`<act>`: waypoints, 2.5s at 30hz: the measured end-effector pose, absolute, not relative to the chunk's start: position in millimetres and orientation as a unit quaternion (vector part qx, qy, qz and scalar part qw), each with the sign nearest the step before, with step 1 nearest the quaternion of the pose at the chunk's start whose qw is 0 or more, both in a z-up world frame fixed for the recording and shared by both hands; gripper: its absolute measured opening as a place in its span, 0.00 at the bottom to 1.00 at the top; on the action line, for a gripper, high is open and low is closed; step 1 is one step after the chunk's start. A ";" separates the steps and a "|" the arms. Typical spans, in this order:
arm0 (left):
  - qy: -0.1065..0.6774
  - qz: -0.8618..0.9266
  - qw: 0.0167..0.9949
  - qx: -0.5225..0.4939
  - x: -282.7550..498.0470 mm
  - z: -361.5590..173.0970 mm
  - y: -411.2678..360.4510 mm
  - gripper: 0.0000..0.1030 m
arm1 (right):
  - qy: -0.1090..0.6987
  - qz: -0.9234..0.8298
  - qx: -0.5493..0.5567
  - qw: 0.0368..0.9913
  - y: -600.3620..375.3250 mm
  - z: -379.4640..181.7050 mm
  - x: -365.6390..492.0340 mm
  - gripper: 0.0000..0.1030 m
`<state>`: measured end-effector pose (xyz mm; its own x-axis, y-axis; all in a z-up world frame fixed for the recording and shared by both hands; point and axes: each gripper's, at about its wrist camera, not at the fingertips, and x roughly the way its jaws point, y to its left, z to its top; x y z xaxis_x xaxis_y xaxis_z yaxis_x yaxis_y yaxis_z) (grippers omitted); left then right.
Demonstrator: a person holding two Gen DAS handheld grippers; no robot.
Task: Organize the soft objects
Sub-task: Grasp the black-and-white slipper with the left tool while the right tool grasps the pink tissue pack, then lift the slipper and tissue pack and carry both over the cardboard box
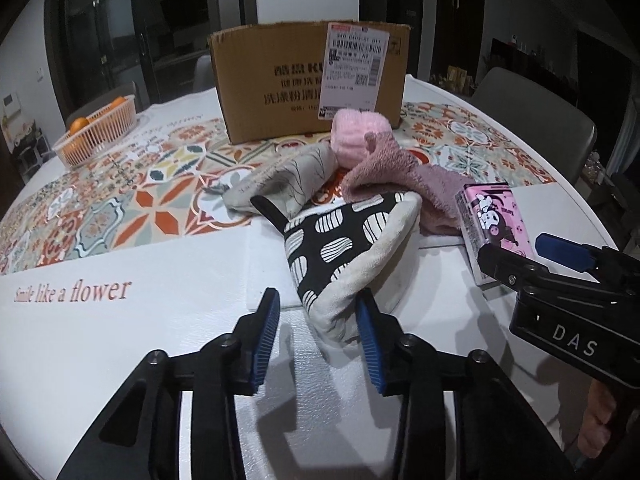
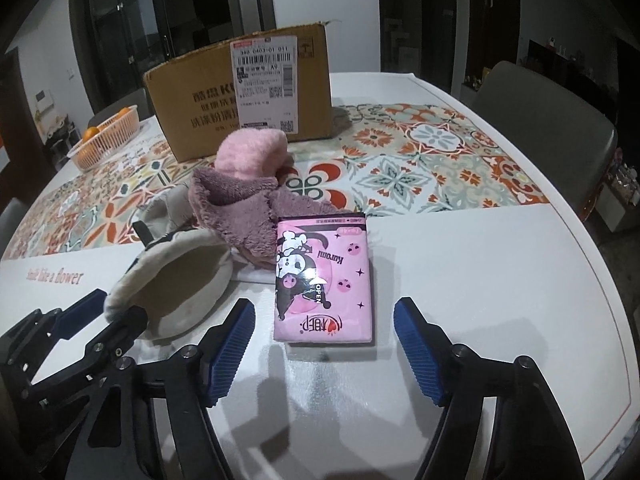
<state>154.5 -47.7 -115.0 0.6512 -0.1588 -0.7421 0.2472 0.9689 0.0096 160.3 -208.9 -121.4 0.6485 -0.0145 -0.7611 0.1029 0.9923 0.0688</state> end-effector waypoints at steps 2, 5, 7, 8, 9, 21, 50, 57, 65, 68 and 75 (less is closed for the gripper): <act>0.404 -0.113 0.906 0.052 156.1 -116.6 -47.1 0.31 | 0.421 -0.033 0.054 0.905 -209.2 -123.3 162.3 0.66; 0.403 -0.112 0.907 0.048 157.5 -117.4 -47.0 0.24 | 0.425 -0.035 0.055 0.903 -210.3 -126.3 164.7 0.60; 0.399 -0.111 0.909 0.045 157.6 -116.8 -46.2 0.22 | 0.426 -0.032 0.057 0.902 -210.4 -127.0 165.2 0.52; 0.398 -0.111 0.910 0.041 157.8 -115.9 -45.2 0.21 | 0.425 -0.033 0.056 0.903 -210.0 -126.6 164.9 0.52; 0.396 -0.110 0.911 0.038 157.5 -115.1 -44.5 0.20 | 0.424 -0.035 0.055 0.903 -209.6 -126.4 164.6 0.52; 0.349 -0.099 0.932 0.017 143.8 -87.1 -37.3 0.15 | 0.394 -0.044 0.068 0.915 -210.8 -106.6 148.3 0.52; 0.213 -0.081 0.974 0.001 155.9 10.5 -13.4 0.15 | 0.273 -0.013 0.073 0.959 -189.0 -11.9 152.7 0.52; 0.185 -0.075 0.980 0.004 175.0 25.8 -8.8 0.15 | 0.254 -0.006 0.074 0.964 -185.0 0.0 175.0 0.52; 0.154 -0.073 0.985 0.005 201.7 45.4 -5.9 0.15 | 0.234 0.003 0.079 0.969 -179.4 12.9 201.5 0.52; 0.143 -0.073 0.987 0.005 212.7 51.7 -5.6 0.15 | 0.226 0.005 0.079 0.971 -178.0 17.0 213.2 0.52; 0.121 -0.068 0.990 0.006 239.9 59.8 -5.5 0.15 | 0.209 0.007 0.078 0.975 -178.6 26.6 242.2 0.52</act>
<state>239.9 -5.5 59.8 0.9613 -0.1327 -0.2415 0.1359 0.9907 -0.0037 242.2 -178.6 26.6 0.9123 0.0467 -0.4068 0.0185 0.9878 0.1548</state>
